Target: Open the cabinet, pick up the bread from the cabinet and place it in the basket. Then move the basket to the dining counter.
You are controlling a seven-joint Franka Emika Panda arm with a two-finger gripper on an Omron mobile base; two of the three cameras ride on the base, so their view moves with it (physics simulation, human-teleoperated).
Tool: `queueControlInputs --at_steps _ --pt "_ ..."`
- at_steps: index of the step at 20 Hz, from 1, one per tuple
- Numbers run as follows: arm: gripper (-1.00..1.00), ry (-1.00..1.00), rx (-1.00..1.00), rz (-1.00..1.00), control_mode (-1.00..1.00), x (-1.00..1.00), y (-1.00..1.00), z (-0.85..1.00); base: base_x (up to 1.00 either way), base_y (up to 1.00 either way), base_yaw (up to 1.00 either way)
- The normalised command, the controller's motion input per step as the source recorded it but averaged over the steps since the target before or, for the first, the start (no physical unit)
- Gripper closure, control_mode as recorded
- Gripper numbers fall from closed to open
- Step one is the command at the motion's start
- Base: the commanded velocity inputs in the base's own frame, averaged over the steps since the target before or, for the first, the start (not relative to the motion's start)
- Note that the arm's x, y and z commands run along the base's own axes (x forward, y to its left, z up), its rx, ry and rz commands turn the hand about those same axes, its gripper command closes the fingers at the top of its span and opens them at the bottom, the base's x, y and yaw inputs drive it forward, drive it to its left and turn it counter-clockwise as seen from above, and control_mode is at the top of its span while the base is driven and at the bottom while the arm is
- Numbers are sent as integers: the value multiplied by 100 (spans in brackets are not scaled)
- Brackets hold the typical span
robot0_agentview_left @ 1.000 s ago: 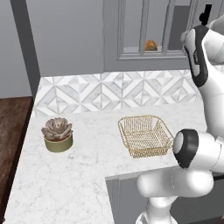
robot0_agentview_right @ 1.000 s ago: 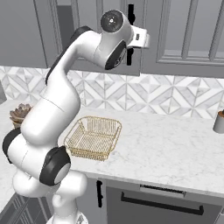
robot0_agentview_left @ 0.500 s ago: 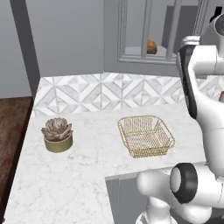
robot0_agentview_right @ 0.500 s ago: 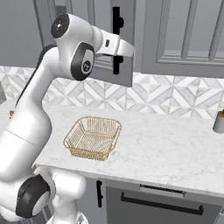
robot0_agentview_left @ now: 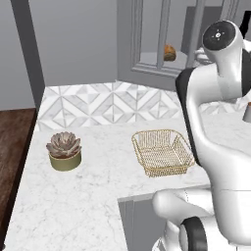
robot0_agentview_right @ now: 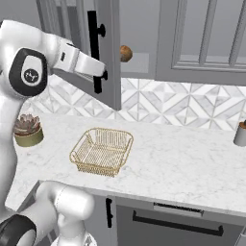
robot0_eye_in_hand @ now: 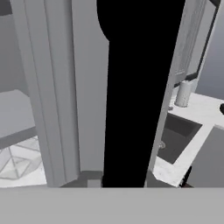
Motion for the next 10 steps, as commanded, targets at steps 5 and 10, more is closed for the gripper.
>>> queueControlInputs --at_steps 5,10 --pt "100 -1 0 -7 -100 -100 94 0 0 0 0" --pt "100 0 -1 0 -100 -83 94 -2 0 0 0"
